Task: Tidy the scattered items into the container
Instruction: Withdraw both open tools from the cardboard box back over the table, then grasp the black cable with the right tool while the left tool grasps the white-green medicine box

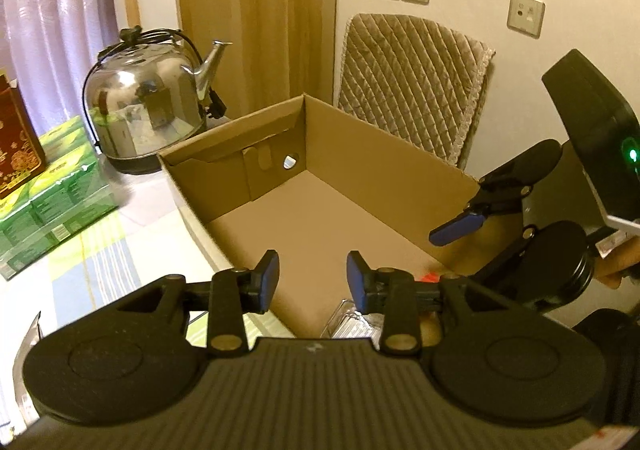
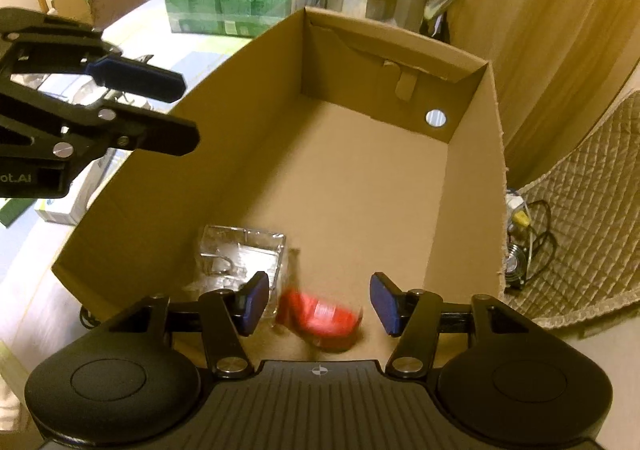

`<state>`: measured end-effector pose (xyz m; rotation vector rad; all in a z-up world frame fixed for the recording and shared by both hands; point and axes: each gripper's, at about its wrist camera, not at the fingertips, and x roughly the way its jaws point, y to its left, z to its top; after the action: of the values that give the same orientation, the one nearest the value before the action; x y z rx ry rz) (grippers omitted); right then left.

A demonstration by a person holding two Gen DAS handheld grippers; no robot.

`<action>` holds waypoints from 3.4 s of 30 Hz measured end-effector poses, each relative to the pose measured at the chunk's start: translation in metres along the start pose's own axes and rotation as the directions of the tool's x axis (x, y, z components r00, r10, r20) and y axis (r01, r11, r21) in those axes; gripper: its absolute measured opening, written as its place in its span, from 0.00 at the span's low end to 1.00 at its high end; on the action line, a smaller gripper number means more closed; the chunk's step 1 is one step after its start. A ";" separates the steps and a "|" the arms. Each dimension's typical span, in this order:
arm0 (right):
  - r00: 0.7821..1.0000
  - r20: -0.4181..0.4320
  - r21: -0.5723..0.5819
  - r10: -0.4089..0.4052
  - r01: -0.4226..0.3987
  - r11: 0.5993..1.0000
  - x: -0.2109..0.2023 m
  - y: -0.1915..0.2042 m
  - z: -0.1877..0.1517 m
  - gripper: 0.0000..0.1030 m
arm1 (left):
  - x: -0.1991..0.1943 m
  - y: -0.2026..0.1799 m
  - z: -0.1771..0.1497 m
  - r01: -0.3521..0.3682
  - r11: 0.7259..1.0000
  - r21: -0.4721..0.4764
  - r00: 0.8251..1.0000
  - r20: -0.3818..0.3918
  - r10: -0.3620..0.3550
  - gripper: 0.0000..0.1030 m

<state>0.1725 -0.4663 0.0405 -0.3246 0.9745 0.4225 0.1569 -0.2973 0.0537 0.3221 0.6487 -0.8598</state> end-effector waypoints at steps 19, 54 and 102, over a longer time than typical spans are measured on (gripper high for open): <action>0.988 0.151 0.077 -0.004 -0.008 0.997 -0.072 0.035 -0.006 0.62 | -0.095 0.034 -0.051 -0.108 0.977 -0.181 0.992 0.041 0.118 0.40; 0.966 0.209 0.084 0.152 -0.173 0.981 -0.028 0.194 -0.070 0.81 | -0.194 0.087 -0.238 -0.427 0.811 -0.401 0.904 -0.208 0.374 0.95; 0.978 0.165 0.038 0.126 -0.134 0.990 0.048 0.232 -0.045 0.10 | -0.113 0.142 -0.232 -0.404 0.874 -0.269 0.902 -0.278 0.331 0.54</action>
<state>0.0511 -0.2746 -0.0411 -0.1793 0.8476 0.5347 0.1222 -0.0241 -0.0497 0.2380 0.8904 -0.3400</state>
